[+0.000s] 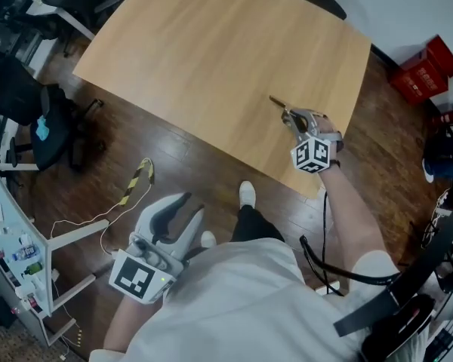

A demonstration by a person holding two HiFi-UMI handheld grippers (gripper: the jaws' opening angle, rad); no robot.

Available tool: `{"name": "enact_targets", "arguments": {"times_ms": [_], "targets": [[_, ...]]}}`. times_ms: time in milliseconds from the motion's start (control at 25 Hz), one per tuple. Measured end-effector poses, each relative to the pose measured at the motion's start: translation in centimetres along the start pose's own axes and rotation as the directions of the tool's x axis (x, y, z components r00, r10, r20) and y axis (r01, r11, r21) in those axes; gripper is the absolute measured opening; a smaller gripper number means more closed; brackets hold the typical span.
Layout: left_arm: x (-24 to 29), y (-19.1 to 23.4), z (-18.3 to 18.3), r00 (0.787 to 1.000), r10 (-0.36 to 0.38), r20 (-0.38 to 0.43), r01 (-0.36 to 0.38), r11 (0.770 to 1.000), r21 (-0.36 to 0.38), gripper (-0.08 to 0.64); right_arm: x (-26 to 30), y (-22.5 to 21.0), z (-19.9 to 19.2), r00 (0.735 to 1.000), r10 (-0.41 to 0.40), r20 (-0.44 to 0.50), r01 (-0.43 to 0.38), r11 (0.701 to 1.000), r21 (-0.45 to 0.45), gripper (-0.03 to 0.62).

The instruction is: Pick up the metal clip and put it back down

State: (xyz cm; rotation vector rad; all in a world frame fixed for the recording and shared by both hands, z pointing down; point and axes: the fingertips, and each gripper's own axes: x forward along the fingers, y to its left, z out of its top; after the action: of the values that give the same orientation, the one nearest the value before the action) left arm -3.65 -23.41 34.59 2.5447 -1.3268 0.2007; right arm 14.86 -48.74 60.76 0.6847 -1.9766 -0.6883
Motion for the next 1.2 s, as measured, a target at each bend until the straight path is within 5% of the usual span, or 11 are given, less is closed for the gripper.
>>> {"name": "enact_targets", "arguments": {"times_ms": [200, 520, 680, 1000, 1200], "targets": [[1.2, 0.6, -0.4, 0.999, 0.006, -0.038, -0.007, 1.0, -0.018, 0.104, 1.1, 1.7, -0.3, 1.0, 0.009, 0.001, -0.009, 0.998, -0.061, 0.008], [1.7, 1.2, -0.8, 0.998, -0.011, -0.059, 0.01, 1.0, -0.017, 0.104, 1.7, 3.8, -0.3, 0.997, 0.069, 0.026, -0.069, 0.998, 0.001, 0.046], [1.3, 1.3, -0.6, 0.999, -0.016, -0.049, 0.017, 1.0, 0.002, 0.104, 1.4, 2.9, -0.3, 0.996, 0.074, 0.047, -0.077, 0.995, 0.061, 0.13], [-3.0, 0.7, -0.6, 0.995, -0.07, 0.064, 0.067, 0.996, 0.051, 0.104, -5.5, -0.7, 2.0, 0.995, -0.088, 0.039, 0.078, 0.974, 0.212, 0.148], [-8.7, -0.8, -1.2, 0.976, -0.174, 0.131, 0.163, 0.982, 0.095, 0.104, -15.8, 2.3, 7.1, 0.986, -0.158, 0.045, 0.137, 0.94, 0.313, 0.114]]}}
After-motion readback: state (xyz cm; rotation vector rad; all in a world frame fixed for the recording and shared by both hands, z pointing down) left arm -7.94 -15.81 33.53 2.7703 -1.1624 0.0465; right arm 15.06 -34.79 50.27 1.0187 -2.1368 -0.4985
